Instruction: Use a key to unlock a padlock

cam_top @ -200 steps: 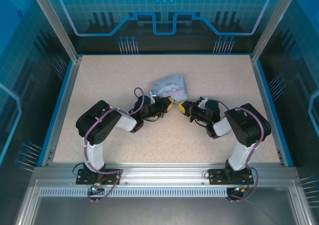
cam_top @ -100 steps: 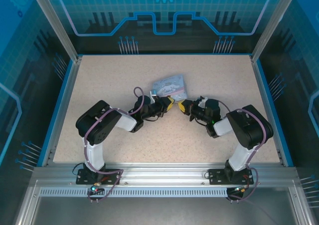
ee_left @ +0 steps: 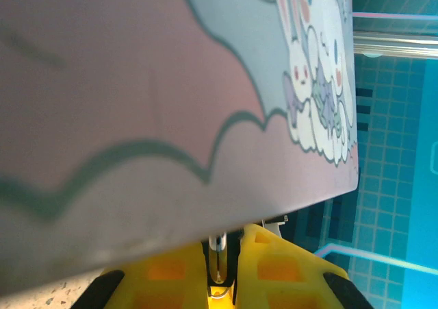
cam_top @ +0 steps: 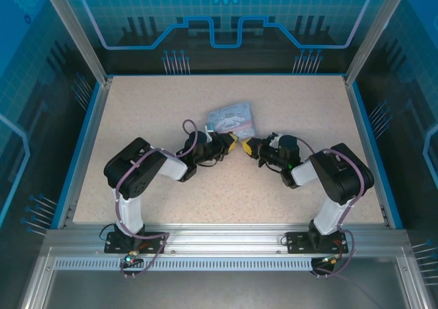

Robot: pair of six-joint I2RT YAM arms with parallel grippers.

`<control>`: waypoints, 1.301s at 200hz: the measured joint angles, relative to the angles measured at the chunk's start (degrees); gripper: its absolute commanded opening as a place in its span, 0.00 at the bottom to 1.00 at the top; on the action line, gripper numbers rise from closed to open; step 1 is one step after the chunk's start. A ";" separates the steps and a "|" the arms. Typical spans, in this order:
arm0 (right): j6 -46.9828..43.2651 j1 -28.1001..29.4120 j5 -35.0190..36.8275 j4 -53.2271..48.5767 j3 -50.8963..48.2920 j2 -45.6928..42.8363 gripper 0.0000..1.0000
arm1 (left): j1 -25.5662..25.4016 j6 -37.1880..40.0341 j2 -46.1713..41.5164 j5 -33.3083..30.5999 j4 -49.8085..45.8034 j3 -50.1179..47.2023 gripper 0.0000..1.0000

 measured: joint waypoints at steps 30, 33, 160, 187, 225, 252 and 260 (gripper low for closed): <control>-0.04 0.50 0.48 0.13 1.27 1.46 0.00 | 0.00 0.63 0.00 -1.51 -0.68 0.00 0.00; -0.07 0.63 0.66 0.11 1.40 1.57 0.00 | 0.00 0.66 0.00 -1.70 -0.66 0.00 0.00; -7.65 0.46 -0.50 1.60 3.65 5.42 0.00 | 0.11 0.26 0.00 -3.80 -0.11 -0.70 0.00; -6.73 0.07 -1.53 3.54 4.11 6.91 0.00 | 0.11 -0.33 0.00 -3.67 0.02 -0.87 0.00; -2.43 -0.20 -1.64 5.01 4.74 7.67 0.00 | 0.11 -0.59 0.00 -3.72 0.72 -0.87 0.00; 1.03 0.09 -1.95 6.34 5.68 8.57 0.00 | -0.15 -0.70 -0.07 -2.56 1.40 -0.90 0.00; 1.44 0.09 -1.95 6.32 5.90 8.57 0.00 | -0.15 -0.70 -0.07 -2.64 1.73 -0.90 0.00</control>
